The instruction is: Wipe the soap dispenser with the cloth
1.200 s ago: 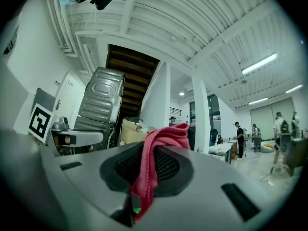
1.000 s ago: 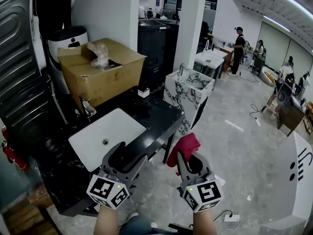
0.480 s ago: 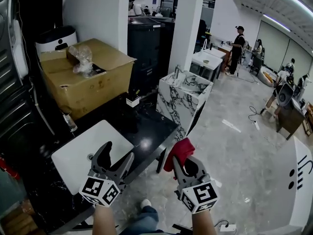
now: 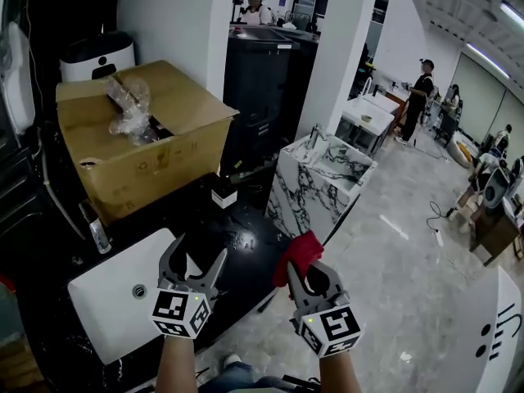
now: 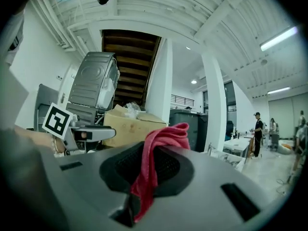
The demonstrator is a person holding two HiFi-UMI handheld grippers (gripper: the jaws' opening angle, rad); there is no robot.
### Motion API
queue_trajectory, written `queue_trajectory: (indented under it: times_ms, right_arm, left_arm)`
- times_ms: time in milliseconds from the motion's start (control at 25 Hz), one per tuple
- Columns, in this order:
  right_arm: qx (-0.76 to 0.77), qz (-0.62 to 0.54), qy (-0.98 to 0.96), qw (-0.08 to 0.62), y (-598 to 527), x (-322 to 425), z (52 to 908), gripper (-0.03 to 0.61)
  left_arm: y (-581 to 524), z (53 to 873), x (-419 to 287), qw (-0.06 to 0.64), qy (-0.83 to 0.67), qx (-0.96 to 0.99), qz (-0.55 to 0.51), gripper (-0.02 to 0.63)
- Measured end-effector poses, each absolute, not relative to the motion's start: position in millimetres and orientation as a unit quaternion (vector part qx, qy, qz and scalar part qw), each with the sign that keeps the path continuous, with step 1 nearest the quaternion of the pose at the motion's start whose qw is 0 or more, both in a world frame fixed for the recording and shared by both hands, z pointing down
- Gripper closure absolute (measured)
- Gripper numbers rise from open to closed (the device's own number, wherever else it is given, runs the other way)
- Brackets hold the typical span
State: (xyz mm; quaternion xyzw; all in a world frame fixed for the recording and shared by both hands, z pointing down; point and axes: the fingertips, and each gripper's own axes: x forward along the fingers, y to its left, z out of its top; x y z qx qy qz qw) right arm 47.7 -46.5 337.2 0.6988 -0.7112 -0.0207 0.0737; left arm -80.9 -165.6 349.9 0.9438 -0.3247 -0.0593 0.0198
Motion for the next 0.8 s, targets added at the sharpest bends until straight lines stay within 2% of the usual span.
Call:
queue_trajectory:
  times_ms: [240,360,520,560,640,800]
  right_arm:
    - [0.69,0.001,-0.72,0.069,-93.9,70.1,352.6,0.526]
    - [0.685,0.018,-0.725,0.069,-117.2,85.0,361.4,0.526]
    - [0.669,0.032,-0.739,0.065,-150.5,105.9,369.3,0.526]
    - [0.664,0.034,-0.744,0.063,-159.3,111.4,369.4,0.526]
    - [0.652,0.034,-0.755,0.062,-177.2,122.9,369.0,0.526]
    - [0.632,0.038,-0.772,0.061,-215.6,150.9,370.9,0.526]
  left_arm:
    - [-214.9,366.4,-54.3,0.028,-0.37,0.928,-0.04,0.295]
    - [-237.0,375.7,-37.7,0.031,-0.379,0.924,-0.025,0.37]
    - [-263.7,389.9,-14.2,0.04,-0.395,0.918,0.001,0.437]
    - [-271.8,393.4,-5.9,0.043,-0.398,0.916,0.01,0.43]
    - [-291.2,399.6,11.0,0.05,-0.409,0.911,0.025,0.36]
    - [-337.9,406.4,42.7,0.047,-0.442,0.895,0.039,0.354]
